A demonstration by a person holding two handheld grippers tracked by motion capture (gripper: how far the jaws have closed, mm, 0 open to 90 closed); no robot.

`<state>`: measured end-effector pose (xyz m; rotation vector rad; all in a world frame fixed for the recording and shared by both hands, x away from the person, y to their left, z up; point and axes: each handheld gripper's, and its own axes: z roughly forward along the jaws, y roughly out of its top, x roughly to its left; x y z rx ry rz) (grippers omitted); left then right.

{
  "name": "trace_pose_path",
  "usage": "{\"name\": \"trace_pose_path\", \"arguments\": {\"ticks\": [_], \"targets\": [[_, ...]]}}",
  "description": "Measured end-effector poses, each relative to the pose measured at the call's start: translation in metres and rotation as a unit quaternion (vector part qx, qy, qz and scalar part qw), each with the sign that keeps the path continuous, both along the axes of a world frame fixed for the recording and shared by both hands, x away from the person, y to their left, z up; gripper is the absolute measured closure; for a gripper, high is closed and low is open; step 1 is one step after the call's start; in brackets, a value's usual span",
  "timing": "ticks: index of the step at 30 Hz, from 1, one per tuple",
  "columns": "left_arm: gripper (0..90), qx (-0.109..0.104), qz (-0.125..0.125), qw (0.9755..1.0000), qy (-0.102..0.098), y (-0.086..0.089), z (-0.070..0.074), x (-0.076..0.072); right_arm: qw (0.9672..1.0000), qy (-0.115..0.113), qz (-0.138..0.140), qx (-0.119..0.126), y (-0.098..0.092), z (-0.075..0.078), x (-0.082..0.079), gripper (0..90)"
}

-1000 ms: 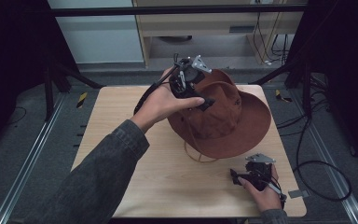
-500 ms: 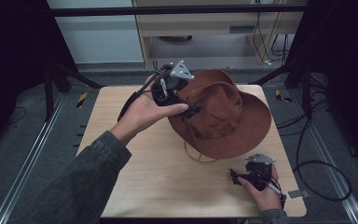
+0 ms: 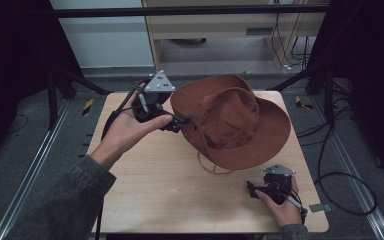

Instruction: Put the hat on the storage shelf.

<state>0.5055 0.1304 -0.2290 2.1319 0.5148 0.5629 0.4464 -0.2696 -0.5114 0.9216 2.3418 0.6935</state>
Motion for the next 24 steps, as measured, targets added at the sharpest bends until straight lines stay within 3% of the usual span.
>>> {"name": "trace_pose_path", "arguments": {"ticks": [11,24], "targets": [[4.5,-0.011,0.026,0.9996,0.007,0.042,-0.023,-0.015,1.0000,-0.001,0.000,0.000,0.000,0.000,0.000,0.5],[5.1,-0.012,0.048,0.9982,0.033,0.070,-0.081,-0.021,1.0000,-0.001,0.000,0.000,0.000,0.000,0.000,0.5]]}}
